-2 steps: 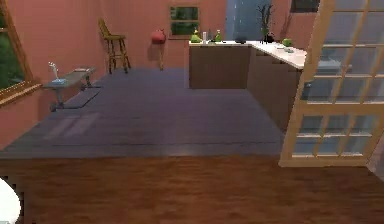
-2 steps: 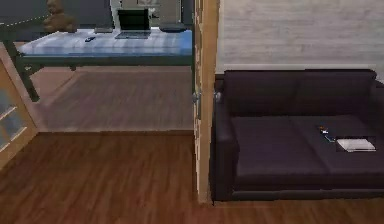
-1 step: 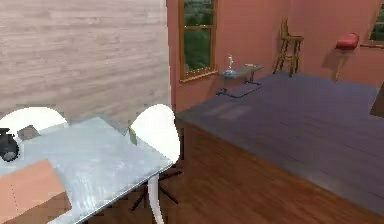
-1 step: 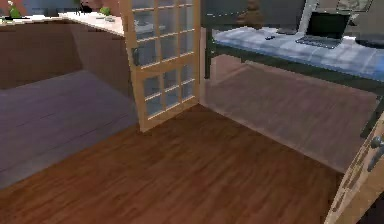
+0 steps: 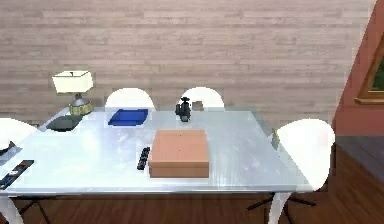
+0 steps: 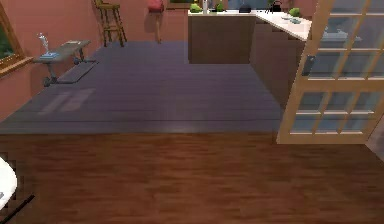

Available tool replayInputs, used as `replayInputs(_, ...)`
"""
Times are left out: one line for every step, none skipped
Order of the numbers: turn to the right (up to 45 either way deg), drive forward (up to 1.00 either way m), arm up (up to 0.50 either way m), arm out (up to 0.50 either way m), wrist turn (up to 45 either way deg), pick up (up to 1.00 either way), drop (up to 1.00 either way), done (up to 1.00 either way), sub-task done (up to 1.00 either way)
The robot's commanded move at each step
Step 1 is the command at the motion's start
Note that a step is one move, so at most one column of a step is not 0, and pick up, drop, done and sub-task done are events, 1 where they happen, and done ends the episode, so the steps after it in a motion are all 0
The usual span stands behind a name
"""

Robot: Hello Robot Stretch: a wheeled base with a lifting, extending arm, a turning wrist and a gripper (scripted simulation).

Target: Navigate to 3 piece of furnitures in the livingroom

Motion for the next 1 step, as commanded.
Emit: replayInputs(-12.0, 0.0, 0.0, 0.0, 0.0, 0.0, 0.0, 0.0, 0.0)
